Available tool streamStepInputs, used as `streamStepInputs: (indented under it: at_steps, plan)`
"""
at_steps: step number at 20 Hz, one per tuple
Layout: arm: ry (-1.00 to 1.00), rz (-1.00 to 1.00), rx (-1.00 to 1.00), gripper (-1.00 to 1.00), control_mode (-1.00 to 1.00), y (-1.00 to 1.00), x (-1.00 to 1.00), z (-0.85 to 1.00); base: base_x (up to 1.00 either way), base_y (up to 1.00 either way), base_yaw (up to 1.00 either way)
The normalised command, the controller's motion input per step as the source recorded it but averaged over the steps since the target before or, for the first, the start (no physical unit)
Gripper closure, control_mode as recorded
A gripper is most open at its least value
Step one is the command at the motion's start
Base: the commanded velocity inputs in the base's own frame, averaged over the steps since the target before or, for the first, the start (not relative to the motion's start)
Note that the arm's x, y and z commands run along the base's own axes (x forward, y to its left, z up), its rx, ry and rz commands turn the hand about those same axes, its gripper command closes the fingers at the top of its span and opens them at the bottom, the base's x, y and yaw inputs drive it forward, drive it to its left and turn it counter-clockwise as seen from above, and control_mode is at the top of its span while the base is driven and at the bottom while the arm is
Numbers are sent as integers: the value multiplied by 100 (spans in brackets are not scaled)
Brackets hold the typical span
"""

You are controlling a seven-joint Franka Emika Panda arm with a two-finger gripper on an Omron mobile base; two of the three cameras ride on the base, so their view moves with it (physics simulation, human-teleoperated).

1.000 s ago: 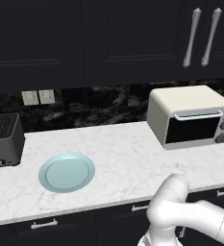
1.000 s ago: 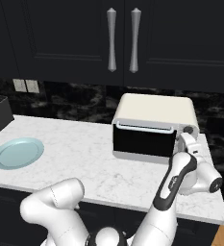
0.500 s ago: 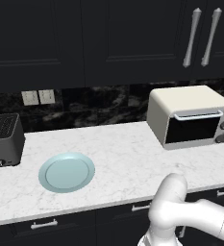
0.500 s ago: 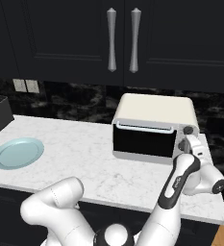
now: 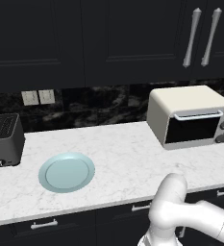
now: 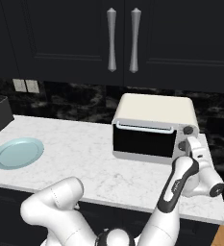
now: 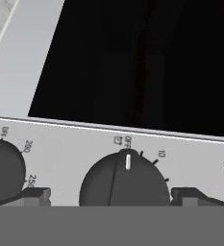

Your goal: Pick up the kebab skewer and baguette bread, and place them inside the toaster oven. Close the toaster oven door and start by setting the timer.

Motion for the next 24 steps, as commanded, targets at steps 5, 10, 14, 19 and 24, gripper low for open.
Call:
streamStepInputs:
  at_steps: [5,10,14,19,24]
  plan:
    - [-9,-3,0,-100,-100,5,4,0,0,0,0]
    - [-6,0,0,-100,-100,1,-7,17,0,0,0]
    - [-4,0,0,-100,-100,0,-1,17,0,0,0]
    - [-3,0,0,-100,-100,5,0,5,0,0,0]
    - [-2,-1,0,-100,-100,11,0,-1,0,0,0]
